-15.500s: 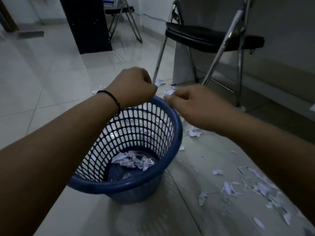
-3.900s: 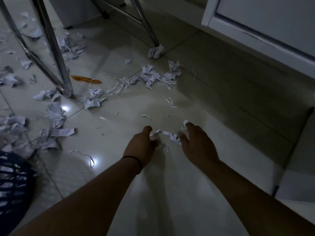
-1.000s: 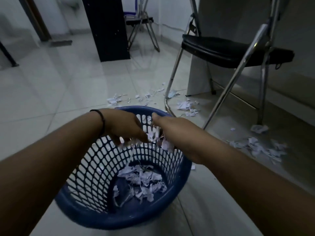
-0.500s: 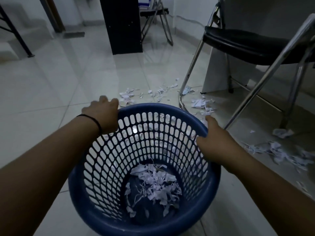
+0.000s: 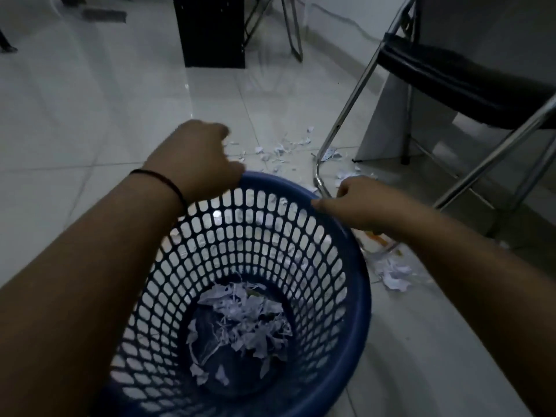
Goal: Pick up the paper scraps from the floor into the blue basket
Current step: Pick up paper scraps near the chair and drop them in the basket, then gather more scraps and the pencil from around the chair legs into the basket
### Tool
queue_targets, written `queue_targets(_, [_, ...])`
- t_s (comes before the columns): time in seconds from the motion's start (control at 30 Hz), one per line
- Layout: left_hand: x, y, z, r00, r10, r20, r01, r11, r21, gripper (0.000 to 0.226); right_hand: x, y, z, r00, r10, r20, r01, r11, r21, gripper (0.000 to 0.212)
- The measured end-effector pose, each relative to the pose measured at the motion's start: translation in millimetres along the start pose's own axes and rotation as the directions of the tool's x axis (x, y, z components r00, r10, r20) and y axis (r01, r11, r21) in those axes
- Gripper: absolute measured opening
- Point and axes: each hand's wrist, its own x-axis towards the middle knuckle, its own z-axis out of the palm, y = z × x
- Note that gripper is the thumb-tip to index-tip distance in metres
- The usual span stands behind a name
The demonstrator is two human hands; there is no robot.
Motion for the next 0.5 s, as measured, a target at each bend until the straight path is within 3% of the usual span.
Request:
queue_targets(0.07, [6.7, 22.0, -5.8, 0.997, 0.076, -0.015, -0.077, 0.992, -0.097, 0.057, 9.9, -8.4, -22.2, 0.997, -0.030, 0.068, 0.035, 0.997, -0.071, 0.048])
queue_targets(0.2, [6.5, 60.9, -11.3, 0.983, 0.179, 0.050, -0.167, 0.969, -0.180, 0.055, 13.2, -7.8, -53.8, 0.998, -0.049, 0.036, 0.055, 0.982, -0.180, 0.028])
queue_targets(0.27, [8.4, 89.2, -3.3, 0.971, 0.237, 0.040, -0.225, 0.955, -0.191, 0.058, 17.8, 15.0, -60.1, 0.999, -0.036, 0.027, 0.041, 0.972, -0.230, 0.018])
queue_targets(0.37, [9.0, 113.4, 0.5, 0.940, 0.342, 0.002, -0.337, 0.926, -0.170, 0.056, 20.5, 41.3, -55.0, 0.999, -0.039, 0.035, 0.048, 0.955, -0.293, 0.020])
queue_targets(0.5, [3.6, 169.0, 32.8, 0.876, 0.482, -0.005, -0.481, 0.876, -0.034, 0.050, 14.4, 131.2, -40.5, 1.000, 0.016, 0.004, -0.015, 0.989, -0.149, 0.013])
